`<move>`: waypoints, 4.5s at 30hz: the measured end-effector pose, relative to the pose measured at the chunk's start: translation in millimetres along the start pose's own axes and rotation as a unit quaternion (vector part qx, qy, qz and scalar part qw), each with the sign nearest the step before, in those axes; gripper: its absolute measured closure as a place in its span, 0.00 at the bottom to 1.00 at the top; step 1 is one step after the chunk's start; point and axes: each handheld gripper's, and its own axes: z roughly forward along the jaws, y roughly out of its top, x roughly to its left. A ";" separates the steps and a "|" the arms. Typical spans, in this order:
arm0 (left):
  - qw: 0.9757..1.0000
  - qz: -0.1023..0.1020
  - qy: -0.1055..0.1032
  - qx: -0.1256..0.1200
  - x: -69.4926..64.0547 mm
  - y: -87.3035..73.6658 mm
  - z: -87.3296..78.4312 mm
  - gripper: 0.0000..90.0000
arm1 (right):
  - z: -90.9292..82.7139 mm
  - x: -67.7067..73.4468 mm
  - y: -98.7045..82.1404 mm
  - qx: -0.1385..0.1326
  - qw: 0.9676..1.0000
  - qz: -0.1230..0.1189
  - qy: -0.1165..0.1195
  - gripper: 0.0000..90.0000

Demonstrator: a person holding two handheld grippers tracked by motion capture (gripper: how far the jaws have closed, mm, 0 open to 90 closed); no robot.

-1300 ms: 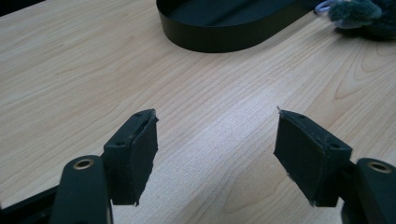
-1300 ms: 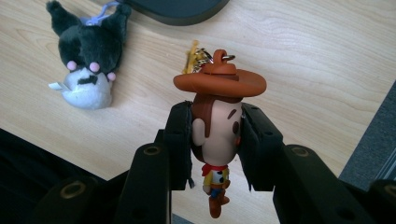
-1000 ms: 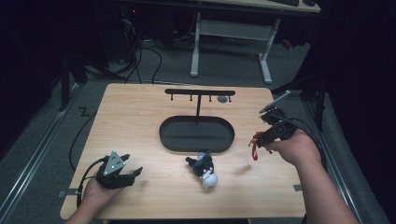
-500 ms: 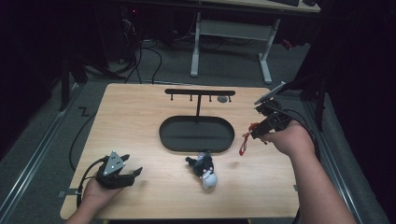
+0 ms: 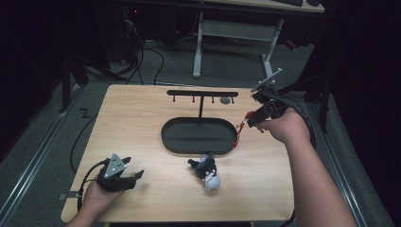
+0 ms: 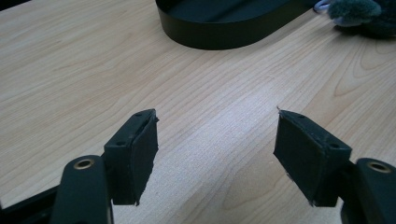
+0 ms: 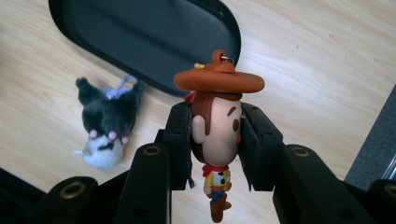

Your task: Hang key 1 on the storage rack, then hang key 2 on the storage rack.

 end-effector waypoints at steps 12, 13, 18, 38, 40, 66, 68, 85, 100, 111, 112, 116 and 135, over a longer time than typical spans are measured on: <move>1.000 -0.005 -0.003 0.000 0.8 -1.2 -0.8 0.34 | 16.2 -3.5 35.0 -0.010 1.000 0.008 -0.004 0.75; 1.000 -0.006 -0.003 0.000 0.8 -1.5 -0.7 0.34 | 17.1 -3.6 38.1 -0.012 1.000 0.011 -0.003 0.75; 1.000 -0.003 -0.003 -0.002 0.9 -0.9 -0.8 0.34 | 18.0 -3.1 47.8 -0.016 1.000 0.012 -0.009 0.75; 1.000 -0.004 -0.007 -0.001 2.7 -1.2 -1.4 0.34 | 27.1 2.7 70.6 -0.023 1.000 0.009 -0.014 0.75; 1.000 -0.005 -0.006 -0.003 2.7 -1.2 -1.5 0.34 | 27.5 1.9 71.1 -0.025 1.000 0.010 -0.016 0.75; 1.000 0.003 -0.011 0.000 2.2 0.6 2.1 0.34 | 72.6 -20.5 48.9 -0.022 0.999 0.044 -0.020 0.74; 1.000 0.003 -0.012 0.000 1.4 1.0 2.3 0.34 | 78.5 -20.8 45.0 -0.023 0.999 0.044 -0.016 0.74; 1.000 0.004 -0.008 -0.010 -1.5 2.5 -1.2 0.34 | 75.6 -21.9 20.4 -0.055 0.997 0.052 -0.003 0.59; 1.000 0.008 -0.015 0.000 -6.1 8.8 10.1 0.35 | 87.2 -20.7 -37.4 -0.106 0.994 0.028 -0.024 0.53; 1.000 -0.011 -0.010 0.002 -9.1 6.6 11.4 0.36 | 138.7 -9.2 -119.8 -0.204 0.979 0.025 -0.005 0.47; 1.000 -0.010 -0.010 0.006 -10.2 6.8 11.8 0.36 | 142.7 -7.8 -129.7 -0.216 0.976 0.031 -0.001 0.47; 1.000 -0.012 -0.007 0.011 -17.1 7.4 15.5 0.36 | 155.0 -4.1 -167.5 -0.265 0.963 0.050 0.010 0.47; 0.999 -0.015 -0.036 -0.001 -59.5 31.5 21.2 0.54 | 164.0 24.9 -209.3 -0.304 0.952 0.025 0.013 0.48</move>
